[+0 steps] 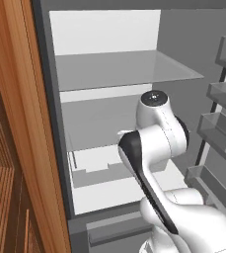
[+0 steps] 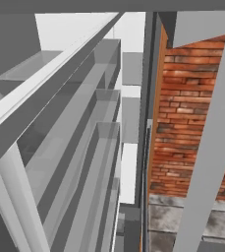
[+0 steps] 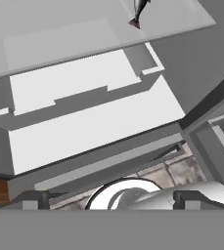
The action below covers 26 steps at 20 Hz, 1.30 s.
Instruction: Open the fridge, remove the banana, carrot, and fish, and place them on any counter.
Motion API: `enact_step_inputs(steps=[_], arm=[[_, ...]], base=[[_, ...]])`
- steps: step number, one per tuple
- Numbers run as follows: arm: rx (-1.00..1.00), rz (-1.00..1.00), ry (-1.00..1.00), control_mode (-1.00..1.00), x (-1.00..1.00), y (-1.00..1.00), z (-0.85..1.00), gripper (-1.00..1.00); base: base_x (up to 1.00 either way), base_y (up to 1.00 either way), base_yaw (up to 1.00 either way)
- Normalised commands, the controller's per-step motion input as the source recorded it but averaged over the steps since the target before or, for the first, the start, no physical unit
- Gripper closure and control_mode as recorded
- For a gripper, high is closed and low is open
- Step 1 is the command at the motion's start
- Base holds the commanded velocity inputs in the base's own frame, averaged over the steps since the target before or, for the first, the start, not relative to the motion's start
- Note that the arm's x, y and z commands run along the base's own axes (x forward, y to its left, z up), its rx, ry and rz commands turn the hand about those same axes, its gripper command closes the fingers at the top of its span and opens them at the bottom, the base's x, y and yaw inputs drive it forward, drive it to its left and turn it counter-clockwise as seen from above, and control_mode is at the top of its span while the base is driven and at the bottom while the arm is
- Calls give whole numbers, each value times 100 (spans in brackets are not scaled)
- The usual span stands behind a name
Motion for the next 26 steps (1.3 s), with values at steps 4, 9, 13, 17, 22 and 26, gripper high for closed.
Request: enact_step_inputs(steps=[4, 9, 13, 17, 22, 26], arm=[[-16, -5, -10, -100, 36, -65, 0, -100], [-11, -7, -8, -100, 58, -68, 1, -100], [-4, -8, -1, -100, 87, -42, 0, -100], [0, -9, 0, -100, 84, -16, -4, -100], [-3, -9, -1, -100, 70, -1, -9, -100], [-7, -12, 0, -100, 42, -4, -25, -100]], base=[[0, 0, 0], [0, 0, 0], [0, 0, 0], [0, 0, 0], [0, 0, 0], [0, 0, 0]])
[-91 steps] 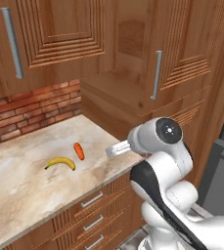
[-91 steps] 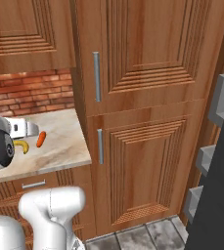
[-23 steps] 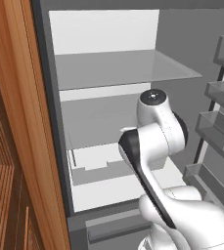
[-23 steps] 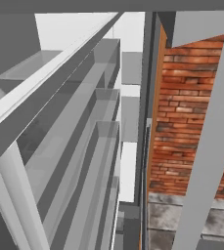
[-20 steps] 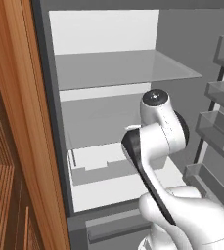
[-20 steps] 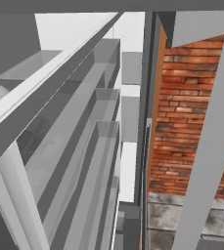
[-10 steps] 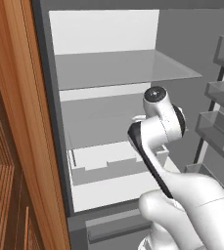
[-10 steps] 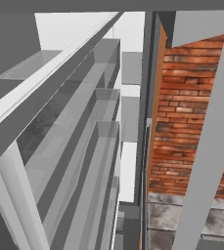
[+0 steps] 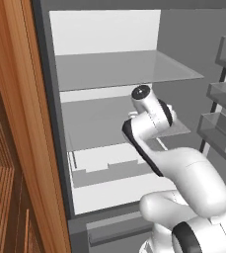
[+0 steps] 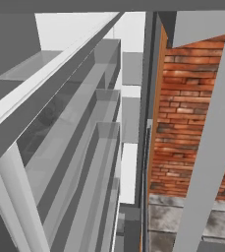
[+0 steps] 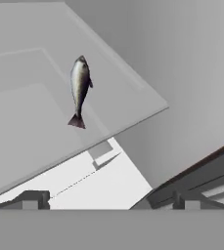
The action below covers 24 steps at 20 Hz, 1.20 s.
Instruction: Open the fridge, remove the banana, carrot, and fish, and place them on any counter.
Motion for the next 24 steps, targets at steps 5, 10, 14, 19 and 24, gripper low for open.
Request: enact_step_inputs(steps=[5, 10, 14, 19, 24], arm=[[-4, -11, -4, -100, 26, -19, -39, -100], [0, -3, -13, -100, 25, -22, -10, -100], [0, 0, -14, -100, 37, -22, 0, -100], [0, 0, -2, -100, 30, -11, -14, -100], [0, -3, 0, -100, 22, -18, -10, -100]], base=[[0, 0, 0], [0, 0, 0], [0, 0, 0], [0, 0, 0], [0, 0, 0]])
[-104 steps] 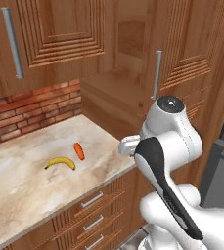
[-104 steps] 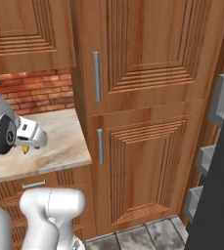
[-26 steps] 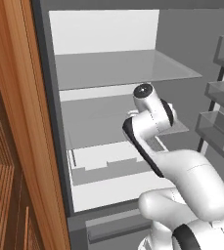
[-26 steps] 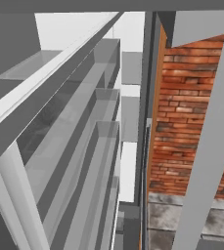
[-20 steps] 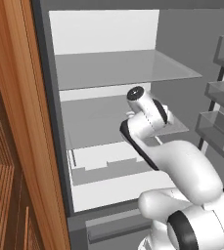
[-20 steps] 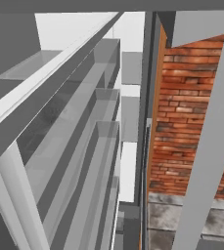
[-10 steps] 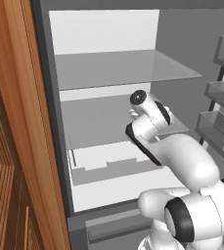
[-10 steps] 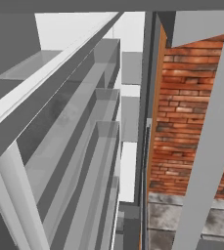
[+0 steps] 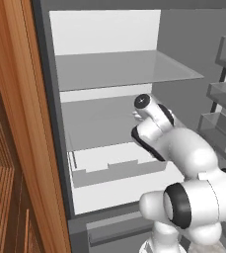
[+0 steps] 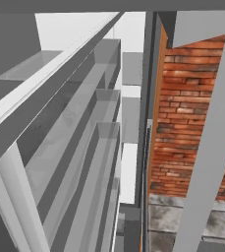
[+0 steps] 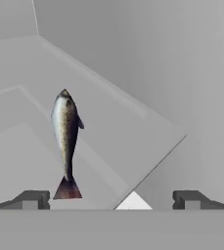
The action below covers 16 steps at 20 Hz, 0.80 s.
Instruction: Open the fridge, remove the banana, carrot, and fish, and place them on any counter.
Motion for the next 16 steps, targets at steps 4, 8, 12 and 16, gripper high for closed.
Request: enact_step_inputs(steps=[4, 8, 12, 16], arm=[[0, -3, 2, -100, 33, -26, -3, -100], [0, -3, 6, -100, 29, -31, -11, -100], [1, -2, 3, -100, 23, -20, -21, -100], [5, 0, 2, -100, 21, -6, -23, -100]], base=[[0, 0, 0], [0, 0, 0], [0, 0, 0], [0, 0, 0]])
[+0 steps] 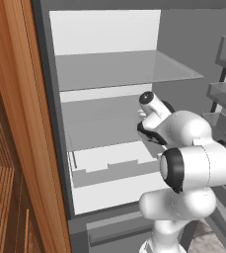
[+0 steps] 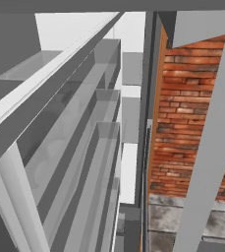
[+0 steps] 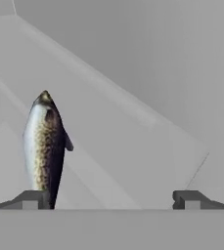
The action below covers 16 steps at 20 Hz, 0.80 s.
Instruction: Open the fridge, remove the banana, carrot, and fish, and place them on any counter.
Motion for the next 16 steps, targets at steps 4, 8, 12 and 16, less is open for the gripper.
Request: enact_step_inputs(steps=[4, 8, 12, 16], arm=[[9, 0, 2, -100, 23, 0, -25, -100], [10, 0, 0, -100, 27, 0, -26, -100], [8, 0, 0, -100, 41, 0, -13, -100], [5, 0, 0, -100, 41, 1, -15, -100]], base=[[0, 0, 0], [0, 0, 0], [0, 0, 0], [0, 0, 0]])
